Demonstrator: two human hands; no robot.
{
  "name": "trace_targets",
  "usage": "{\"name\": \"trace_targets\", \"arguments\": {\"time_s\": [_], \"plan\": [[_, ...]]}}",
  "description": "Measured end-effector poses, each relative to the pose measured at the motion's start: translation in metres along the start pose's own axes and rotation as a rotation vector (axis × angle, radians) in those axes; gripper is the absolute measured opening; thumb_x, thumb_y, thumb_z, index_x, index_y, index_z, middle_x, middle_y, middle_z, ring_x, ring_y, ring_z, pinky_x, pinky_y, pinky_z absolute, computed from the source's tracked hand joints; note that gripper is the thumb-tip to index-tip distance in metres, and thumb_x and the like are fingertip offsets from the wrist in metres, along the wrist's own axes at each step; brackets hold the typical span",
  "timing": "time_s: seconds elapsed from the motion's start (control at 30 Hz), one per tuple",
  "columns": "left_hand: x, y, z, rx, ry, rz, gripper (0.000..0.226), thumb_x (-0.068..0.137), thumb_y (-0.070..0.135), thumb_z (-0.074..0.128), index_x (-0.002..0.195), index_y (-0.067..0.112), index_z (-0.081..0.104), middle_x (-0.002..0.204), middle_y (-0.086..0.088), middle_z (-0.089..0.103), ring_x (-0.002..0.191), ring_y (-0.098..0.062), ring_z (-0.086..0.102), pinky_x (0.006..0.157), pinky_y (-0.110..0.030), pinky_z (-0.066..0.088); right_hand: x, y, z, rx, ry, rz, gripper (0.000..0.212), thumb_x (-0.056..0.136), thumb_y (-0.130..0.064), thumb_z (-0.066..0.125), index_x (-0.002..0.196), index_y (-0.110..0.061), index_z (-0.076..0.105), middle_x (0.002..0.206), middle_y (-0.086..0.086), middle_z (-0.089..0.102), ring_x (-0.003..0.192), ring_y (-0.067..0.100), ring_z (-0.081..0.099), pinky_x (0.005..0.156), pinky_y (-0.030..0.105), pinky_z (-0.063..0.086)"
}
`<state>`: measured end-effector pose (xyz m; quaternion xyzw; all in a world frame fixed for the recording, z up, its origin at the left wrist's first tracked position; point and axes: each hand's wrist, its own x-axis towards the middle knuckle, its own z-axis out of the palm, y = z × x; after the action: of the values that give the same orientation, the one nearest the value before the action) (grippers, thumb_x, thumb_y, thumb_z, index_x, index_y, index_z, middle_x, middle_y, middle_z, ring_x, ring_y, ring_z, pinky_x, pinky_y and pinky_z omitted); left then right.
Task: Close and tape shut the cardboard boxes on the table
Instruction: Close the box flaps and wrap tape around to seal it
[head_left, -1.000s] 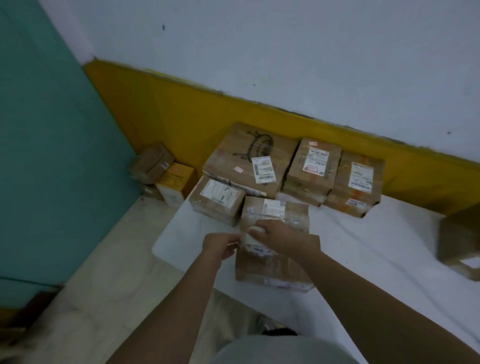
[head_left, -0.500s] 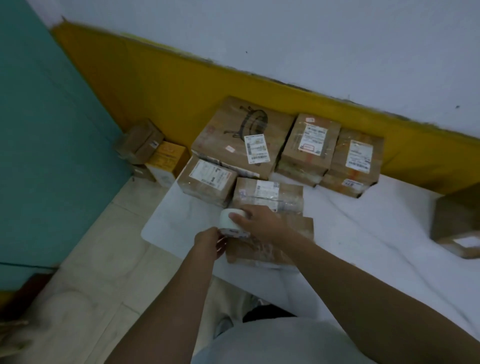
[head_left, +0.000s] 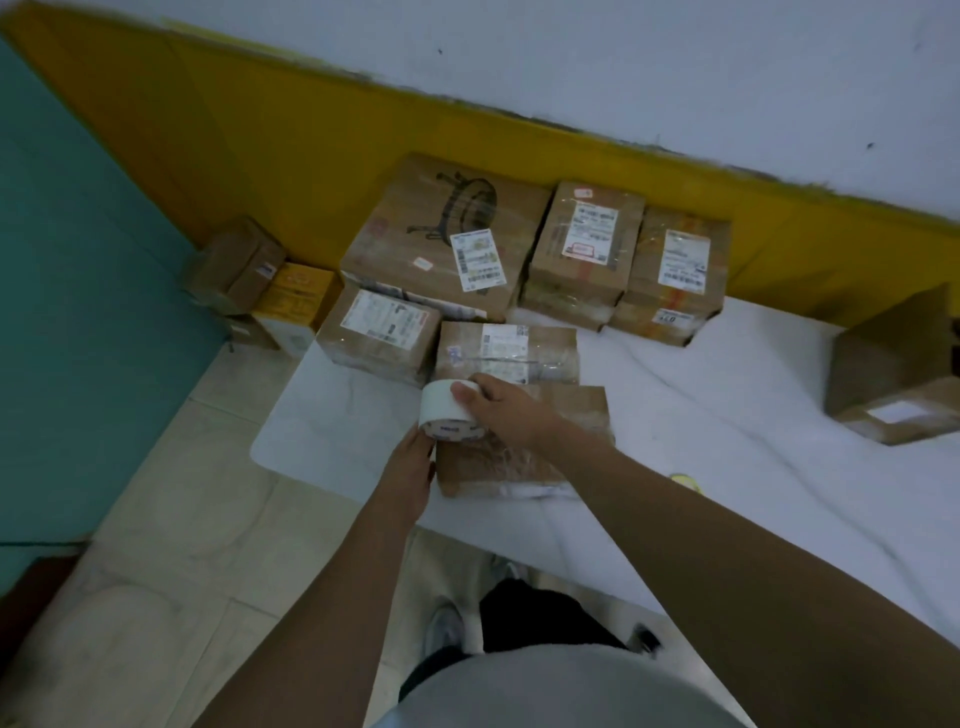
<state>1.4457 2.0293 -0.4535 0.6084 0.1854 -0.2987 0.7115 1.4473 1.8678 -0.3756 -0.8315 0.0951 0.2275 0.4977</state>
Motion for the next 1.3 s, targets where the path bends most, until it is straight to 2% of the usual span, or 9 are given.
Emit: {"name": "trace_targets", "arguments": {"time_s": [0.07, 0.23, 0.4, 0.57, 0.7, 0.9, 1.07, 1.2, 1.3], "plan": [[0.003, -0.008, 0.0, 0.035, -0.038, -0.013, 0.042, 0.102, 0.035, 0.047, 0.137, 0.013, 0.054, 0.134, -0.015, 0.059, 0.121, -0.032, 0.057, 0.103, -0.054, 0.046, 0.0, 0.006, 0.0, 0.025, 0.023, -0.006, 0.043, 0.1, -0.054, 0.04, 0.118, -0.018, 0.056, 0.109, 0.002, 0.059, 0.098, 0.018, 0.057, 0.073, 0.026, 0.043], [0.01, -0.013, -0.006, 0.228, -0.039, 0.079, 0.028, 0.105, 0.022, 0.041, 0.128, 0.022, 0.057, 0.124, -0.009, 0.064, 0.113, -0.022, 0.061, 0.1, -0.046, 0.05, -0.005, 0.018, 0.003, 0.084, 0.06, -0.011, 0.043, 0.099, -0.053, 0.045, 0.107, -0.012, 0.058, 0.101, 0.006, 0.063, 0.087, 0.015, 0.058, 0.067, 0.023, 0.044], [0.008, -0.01, -0.005, 0.202, -0.042, 0.08, 0.034, 0.105, 0.019, 0.042, 0.137, 0.015, 0.053, 0.13, -0.012, 0.061, 0.118, -0.024, 0.058, 0.103, -0.046, 0.048, -0.005, 0.014, 0.002, -0.006, 0.079, -0.075, 0.032, 0.1, -0.051, 0.044, 0.102, -0.022, 0.058, 0.092, -0.005, 0.06, 0.079, 0.005, 0.055, 0.063, 0.02, 0.04], [-0.017, -0.023, 0.013, 0.063, 0.019, 0.194, 0.031, 0.101, 0.015, 0.044, 0.13, 0.018, 0.054, 0.12, -0.006, 0.064, 0.103, -0.014, 0.064, 0.082, -0.027, 0.055, -0.002, 0.018, 0.003, -0.078, 0.079, -0.094, 0.039, 0.1, -0.057, 0.037, 0.105, -0.024, 0.057, 0.099, -0.002, 0.062, 0.086, 0.009, 0.058, 0.07, 0.024, 0.045], [-0.022, -0.037, 0.024, 0.219, 0.002, 0.308, 0.042, 0.101, 0.026, 0.052, 0.141, 0.026, 0.038, 0.126, 0.0, 0.06, 0.112, -0.014, 0.061, 0.092, -0.03, 0.053, 0.0, 0.024, 0.004, -0.058, 0.079, -0.101, 0.046, 0.097, -0.063, 0.036, 0.103, -0.023, 0.058, 0.099, -0.002, 0.064, 0.091, 0.014, 0.061, 0.08, 0.03, 0.049], [-0.016, -0.04, 0.022, 0.339, 0.004, 0.347, 0.045, 0.1, 0.028, 0.052, 0.142, 0.024, 0.035, 0.124, 0.002, 0.059, 0.112, -0.013, 0.06, 0.079, -0.009, 0.05, 0.006, 0.018, -0.005, -0.144, 0.003, -0.12, 0.054, 0.094, -0.068, 0.037, 0.099, -0.022, 0.064, 0.091, -0.004, 0.068, 0.085, 0.014, 0.065, 0.074, 0.026, 0.051], [-0.008, -0.046, 0.019, 0.406, 0.014, 0.335, 0.078, 0.088, 0.059, 0.055, 0.154, 0.031, 0.023, 0.151, 0.004, 0.042, 0.133, -0.014, 0.047, 0.107, -0.035, 0.045, 0.002, 0.016, -0.039, -0.333, 0.012, -0.118, 0.068, 0.094, -0.066, 0.037, 0.089, -0.005, 0.066, 0.083, 0.008, 0.066, 0.075, 0.019, 0.062, 0.069, 0.033, 0.048], [-0.011, -0.046, 0.021, 0.444, -0.002, 0.324, 0.076, 0.09, 0.059, 0.051, 0.155, 0.039, 0.016, 0.153, 0.012, 0.038, 0.135, -0.008, 0.043, 0.111, -0.034, 0.039, -0.024, 0.034, -0.07, -0.597, -0.006, -0.122, 0.057, 0.101, -0.055, 0.036, 0.064, -0.013, 0.046, 0.061, 0.001, 0.043, 0.054, 0.012, 0.041, 0.055, 0.028, 0.031], [-0.013, -0.041, 0.026, 0.457, -0.042, 0.302, 0.07, 0.092, 0.058, 0.051, 0.153, 0.039, 0.022, 0.149, 0.012, 0.044, 0.134, -0.007, 0.045, 0.113, -0.038, 0.039, -0.033, 0.046, -0.07, -0.693, 0.029, -0.114, 0.052, 0.101, -0.058, 0.032, 0.084, -0.019, 0.062, 0.079, 0.001, 0.061, 0.072, 0.014, 0.057, 0.067, 0.031, 0.047]]}}
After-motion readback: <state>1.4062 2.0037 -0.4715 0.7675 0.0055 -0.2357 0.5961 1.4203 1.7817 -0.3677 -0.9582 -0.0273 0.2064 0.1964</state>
